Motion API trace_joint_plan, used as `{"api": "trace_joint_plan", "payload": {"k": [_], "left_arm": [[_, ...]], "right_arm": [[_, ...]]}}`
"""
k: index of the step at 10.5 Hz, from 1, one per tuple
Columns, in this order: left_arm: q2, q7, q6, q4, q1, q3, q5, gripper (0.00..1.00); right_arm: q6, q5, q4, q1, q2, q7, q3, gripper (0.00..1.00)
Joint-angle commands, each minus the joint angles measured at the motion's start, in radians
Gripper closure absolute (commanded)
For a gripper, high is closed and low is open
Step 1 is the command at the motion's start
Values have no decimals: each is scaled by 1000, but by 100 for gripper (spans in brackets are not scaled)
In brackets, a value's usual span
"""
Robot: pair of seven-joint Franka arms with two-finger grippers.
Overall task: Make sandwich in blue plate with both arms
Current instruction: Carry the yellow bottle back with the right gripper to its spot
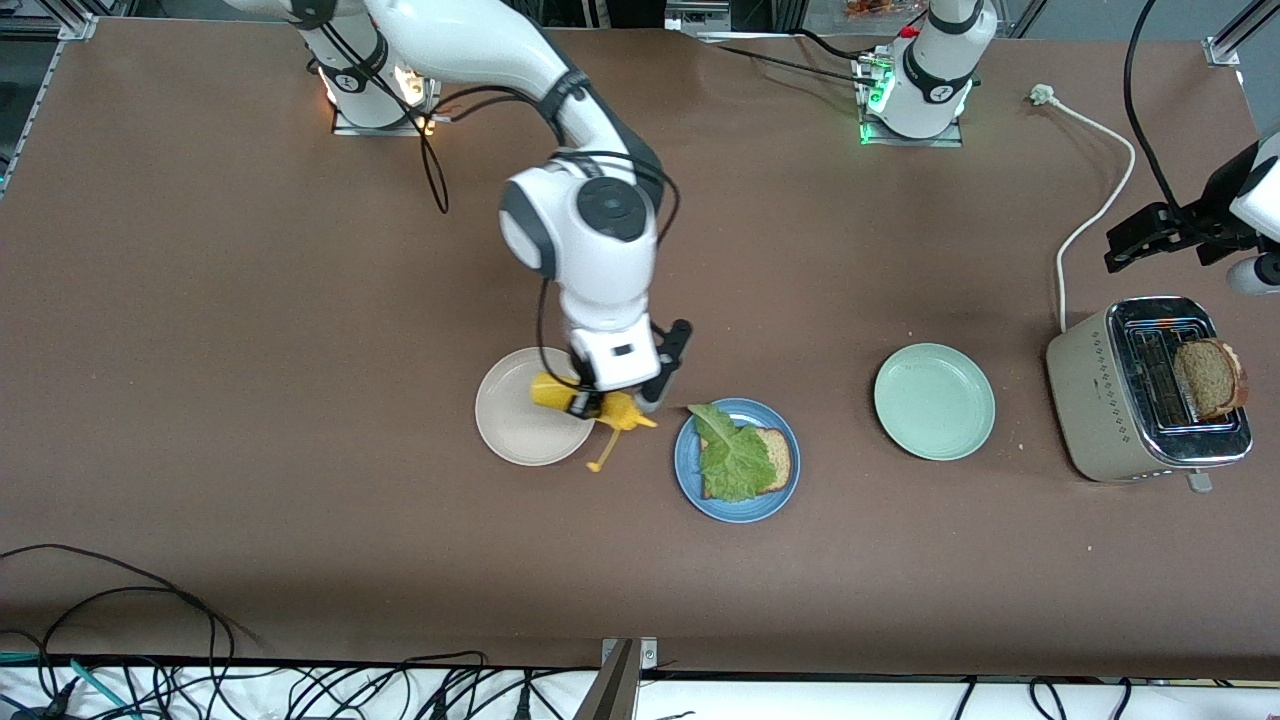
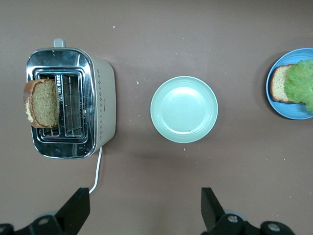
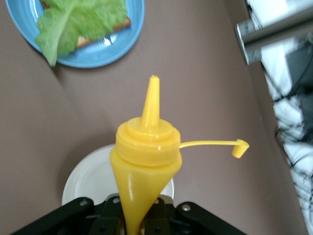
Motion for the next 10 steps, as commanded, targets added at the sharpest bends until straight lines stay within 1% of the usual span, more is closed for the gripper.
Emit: {"api": "trace_joint_plan", "payload": {"k": [1,3,4,5,6,8,9,10], "left_arm": [[37,4,5,22,25,0,2,0],[87,6,17,22,45,2,2,0],[119,6,21,22,53,0,5,0],[124,7,25,22,65,2,5,0],[135,7,26,22,74,2,4,0],[159,30,26,22,88,0,49,0],[182,75,26,24,88,0,78,0],[205,99,26,24,97,2,86,0]], "right_arm": [[-167,215,-216,-144,-248,-121,13,100],[-202,263,-405,-236,-409,-222,12,100],[-211,312,-497,-291,-473,-311,10,100],[-223,358,-569,-355,-516,-409,7,100],[-238,410,-609,-424,-535,-539,7,100],[-303,574,-639,-571,-520,-850,7,100],[-338,631,-657,-627,-506,-952,7,100],[-355,669,-674,-674,-492,-1053,9,100]]}}
